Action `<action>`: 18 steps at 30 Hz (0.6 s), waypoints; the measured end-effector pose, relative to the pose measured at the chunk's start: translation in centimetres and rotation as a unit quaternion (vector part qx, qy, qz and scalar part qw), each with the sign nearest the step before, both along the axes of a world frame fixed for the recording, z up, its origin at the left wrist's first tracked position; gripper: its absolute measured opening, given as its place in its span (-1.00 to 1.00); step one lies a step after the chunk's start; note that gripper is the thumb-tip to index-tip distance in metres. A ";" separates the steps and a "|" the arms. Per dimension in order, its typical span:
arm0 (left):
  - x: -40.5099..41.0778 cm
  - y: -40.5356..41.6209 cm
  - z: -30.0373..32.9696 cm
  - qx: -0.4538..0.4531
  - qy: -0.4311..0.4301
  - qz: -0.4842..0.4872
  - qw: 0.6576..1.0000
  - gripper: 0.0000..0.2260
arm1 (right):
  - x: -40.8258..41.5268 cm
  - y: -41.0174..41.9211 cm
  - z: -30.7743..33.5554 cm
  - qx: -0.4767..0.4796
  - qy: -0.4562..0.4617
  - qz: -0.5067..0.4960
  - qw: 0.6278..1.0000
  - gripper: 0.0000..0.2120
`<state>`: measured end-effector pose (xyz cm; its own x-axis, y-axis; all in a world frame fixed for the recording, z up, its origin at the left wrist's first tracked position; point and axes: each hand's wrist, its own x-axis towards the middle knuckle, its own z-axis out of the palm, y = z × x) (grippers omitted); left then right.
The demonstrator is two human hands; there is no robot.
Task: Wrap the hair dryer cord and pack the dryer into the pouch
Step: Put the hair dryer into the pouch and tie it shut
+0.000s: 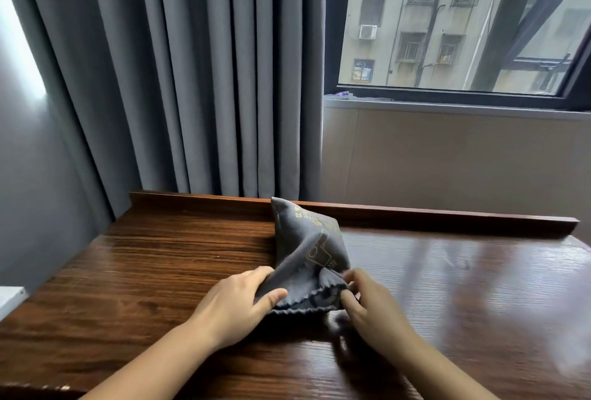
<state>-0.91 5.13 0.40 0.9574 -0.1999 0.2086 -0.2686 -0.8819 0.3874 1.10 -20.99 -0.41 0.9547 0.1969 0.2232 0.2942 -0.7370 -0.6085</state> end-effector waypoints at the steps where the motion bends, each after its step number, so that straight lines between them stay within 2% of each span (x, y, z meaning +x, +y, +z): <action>1: -0.5 0.6 0.0 0.015 -0.003 -0.007 1.000 -0.45 | -0.7 -0.5 -0.2 -0.034 -0.009 0.010 0.999 -0.76; 3: -1.5 1.7 -0.1 0.043 -0.005 -0.007 0.999 -0.33 | -1.9 -1.7 -0.3 -0.128 -0.029 0.031 0.991 -0.66; 5: -2.0 2.9 -0.4 0.055 -0.013 -0.012 0.998 -0.24 | -2.2 -2.8 -0.1 -0.181 -0.050 0.035 0.982 -0.50; 9: -2.4 6.1 -1.3 0.049 -0.026 -0.022 0.998 -0.33 | -1.3 -6.6 -0.7 -0.192 -0.069 0.044 0.978 -0.34; 14: -3.3 9.5 -3.1 0.090 -0.063 0.070 0.991 -0.44 | -0.6 -9.9 -1.5 -0.205 -0.090 0.075 0.972 -0.43; 18: -3.8 7.5 -3.1 0.109 -0.096 0.052 0.988 -0.49 | -1.4 -8.5 -1.9 -0.235 -0.133 0.073 0.960 -0.51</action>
<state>-4.68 12.59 -2.74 0.9222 -0.1628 0.3507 -0.2221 -0.9655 0.1360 -0.31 -29.53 -2.28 0.8308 0.4637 0.3080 0.5147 -0.8506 -0.1078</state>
